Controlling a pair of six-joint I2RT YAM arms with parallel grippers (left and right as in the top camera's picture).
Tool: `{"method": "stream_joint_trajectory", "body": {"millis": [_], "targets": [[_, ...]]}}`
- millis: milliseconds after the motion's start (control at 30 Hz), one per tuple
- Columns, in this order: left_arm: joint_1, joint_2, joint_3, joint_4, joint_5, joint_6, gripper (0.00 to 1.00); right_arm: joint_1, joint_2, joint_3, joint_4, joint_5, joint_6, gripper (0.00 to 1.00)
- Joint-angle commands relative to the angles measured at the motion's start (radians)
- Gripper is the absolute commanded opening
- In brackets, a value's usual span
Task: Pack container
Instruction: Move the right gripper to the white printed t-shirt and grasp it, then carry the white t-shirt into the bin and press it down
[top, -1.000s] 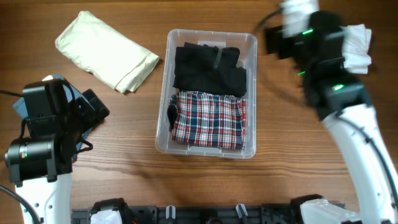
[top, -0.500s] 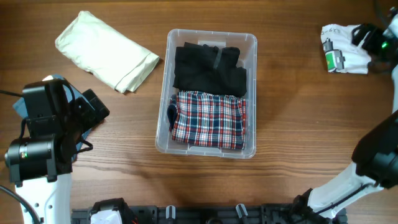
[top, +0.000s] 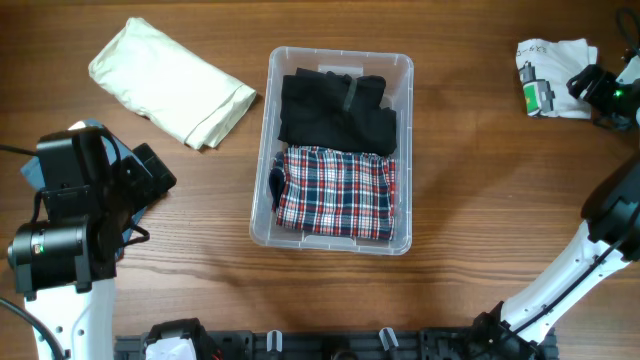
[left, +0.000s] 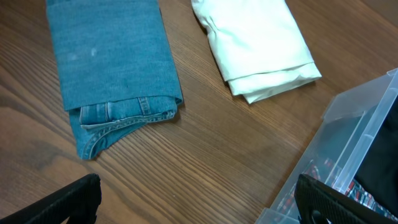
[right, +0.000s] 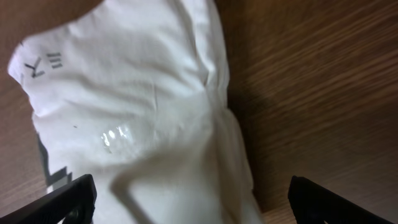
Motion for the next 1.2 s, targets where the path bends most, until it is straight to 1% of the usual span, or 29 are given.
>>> {"method": "stream_joint_trajectory", "body": {"millis": [0, 100, 167, 200, 233, 300, 367, 467, 633, 700, 767, 833, 933, 967, 1033, 1067, 1167], "targets": [[0.006, -0.002, 0.015, 0.002, 0.031, -0.013, 1.00, 0.006, 0.097, 0.012, -0.013, -0.084, -0.021, 1.00], [0.006, -0.002, 0.015, 0.002, 0.032, -0.013, 1.00, 0.016, 0.145, 0.012, -0.035, -0.168, -0.021, 0.99], [0.006, -0.002, 0.015, 0.001, 0.032, -0.013, 1.00, 0.031, 0.150, 0.012, -0.052, -0.171, -0.021, 0.84], [0.006, -0.002, 0.015, 0.002, 0.032, -0.013, 1.00, 0.043, 0.145, 0.012, -0.067, -0.177, -0.020, 0.54], [0.006, -0.002, 0.015, 0.002, 0.032, -0.013, 1.00, 0.047, 0.142, 0.012, -0.076, -0.189, -0.020, 0.29], [0.006, -0.002, 0.015, 0.002, 0.032, -0.013, 1.00, 0.051, 0.129, 0.012, -0.102, -0.239, -0.020, 0.04], [0.006, -0.002, 0.015, 0.001, 0.032, -0.013, 1.00, 0.053, 0.096, 0.012, -0.142, -0.290, -0.018, 0.04], [0.006, -0.002, 0.015, 0.001, 0.032, -0.013, 1.00, 0.060, 0.008, 0.012, -0.216, -0.294, -0.021, 0.04], [0.006, -0.002, 0.015, 0.001, 0.031, -0.013, 1.00, 0.118, -0.238, 0.012, -0.338, -0.294, -0.027, 0.04], [0.006, -0.002, 0.015, 0.001, 0.031, -0.013, 1.00, 0.174, -0.372, 0.012, -0.404, -0.289, -0.068, 0.04], [0.006, -0.002, 0.015, 0.001, 0.031, -0.013, 1.00, 0.237, -0.475, 0.012, -0.450, -0.267, -0.074, 0.04], [0.006, -0.002, 0.015, 0.001, 0.031, -0.013, 1.00, 0.354, -0.607, 0.012, -0.510, -0.220, -0.099, 0.04], [0.006, -0.002, 0.015, 0.001, 0.031, -0.013, 1.00, 0.521, -0.717, 0.012, -0.585, -0.177, -0.105, 0.04], [0.006, -0.002, 0.015, 0.001, 0.031, -0.013, 1.00, 0.652, -0.748, 0.012, -0.668, -0.165, -0.197, 0.04], [0.006, -0.002, 0.015, 0.001, 0.031, -0.013, 1.00, 0.720, -0.747, 0.011, -0.725, -0.165, -0.277, 0.04], [0.006, -0.002, 0.015, 0.001, 0.031, -0.013, 1.00, 0.772, -0.738, 0.003, -0.772, -0.165, -0.357, 0.04], [0.006, -0.002, 0.015, 0.001, 0.031, -0.013, 1.00, 0.907, -0.731, -0.066, -0.790, -0.169, -0.519, 0.04]]}}
